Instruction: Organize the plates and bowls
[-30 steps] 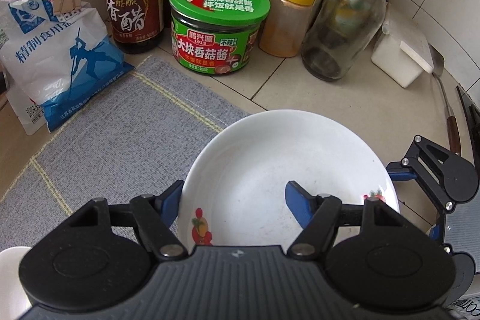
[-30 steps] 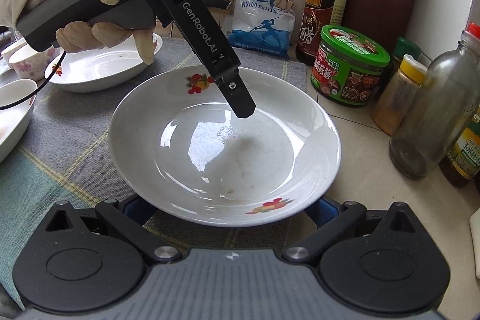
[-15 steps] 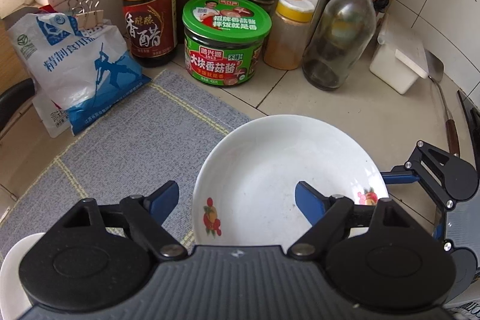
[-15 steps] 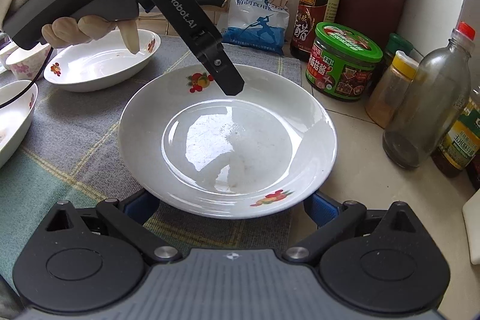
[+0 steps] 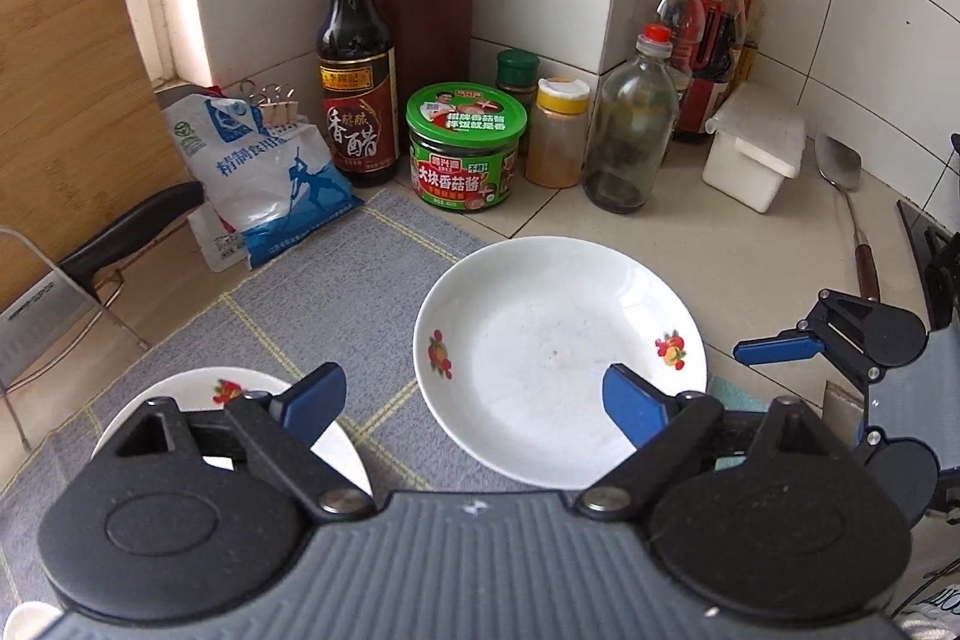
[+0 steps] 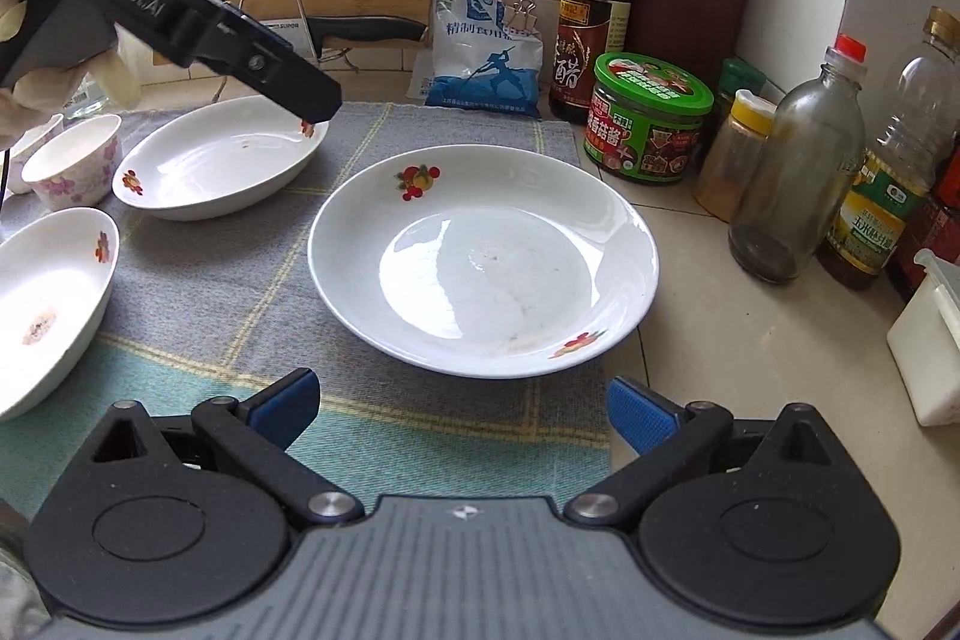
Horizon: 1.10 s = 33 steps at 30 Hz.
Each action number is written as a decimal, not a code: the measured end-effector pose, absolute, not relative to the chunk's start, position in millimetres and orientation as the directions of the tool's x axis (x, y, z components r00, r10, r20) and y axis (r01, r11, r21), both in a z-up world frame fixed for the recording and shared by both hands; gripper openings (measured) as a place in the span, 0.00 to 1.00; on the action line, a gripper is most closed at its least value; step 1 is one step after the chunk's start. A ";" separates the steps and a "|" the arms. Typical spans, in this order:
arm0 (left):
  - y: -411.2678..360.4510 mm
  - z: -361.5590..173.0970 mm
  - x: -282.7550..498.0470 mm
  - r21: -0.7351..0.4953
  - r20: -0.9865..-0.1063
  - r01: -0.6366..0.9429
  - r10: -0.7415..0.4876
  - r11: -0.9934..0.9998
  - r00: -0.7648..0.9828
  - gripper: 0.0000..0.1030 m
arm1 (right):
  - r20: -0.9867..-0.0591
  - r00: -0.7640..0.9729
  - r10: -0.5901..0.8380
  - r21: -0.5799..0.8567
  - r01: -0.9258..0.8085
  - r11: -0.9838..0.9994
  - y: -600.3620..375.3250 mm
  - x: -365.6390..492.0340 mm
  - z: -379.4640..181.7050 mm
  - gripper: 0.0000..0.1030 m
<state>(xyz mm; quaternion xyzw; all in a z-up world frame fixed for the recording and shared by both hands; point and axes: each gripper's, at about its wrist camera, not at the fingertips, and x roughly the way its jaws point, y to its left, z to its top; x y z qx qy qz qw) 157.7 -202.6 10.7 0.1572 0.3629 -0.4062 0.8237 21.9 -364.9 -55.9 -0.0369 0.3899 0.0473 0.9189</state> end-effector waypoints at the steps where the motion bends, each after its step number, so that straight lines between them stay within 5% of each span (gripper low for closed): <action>1: -197.7 11.6 152.4 -0.032 -0.722 0.779 -0.553 0.626 0.415 0.90 | -0.720 0.691 0.064 -0.025 -0.118 0.993 -361.7 20.4 -55.1 1.00; 16: -123.4 -1.5 71.9 0.028 -0.698 0.590 -0.407 0.807 0.590 0.90 | -0.714 0.670 0.205 0.051 -0.242 0.969 -319.3 25.8 -53.7 1.00; 33: -25.6 -8.9 19.1 0.001 -0.681 0.559 -0.409 0.829 0.607 0.90 | -0.728 0.660 0.184 0.075 -0.190 0.979 -239.1 7.0 -48.0 1.00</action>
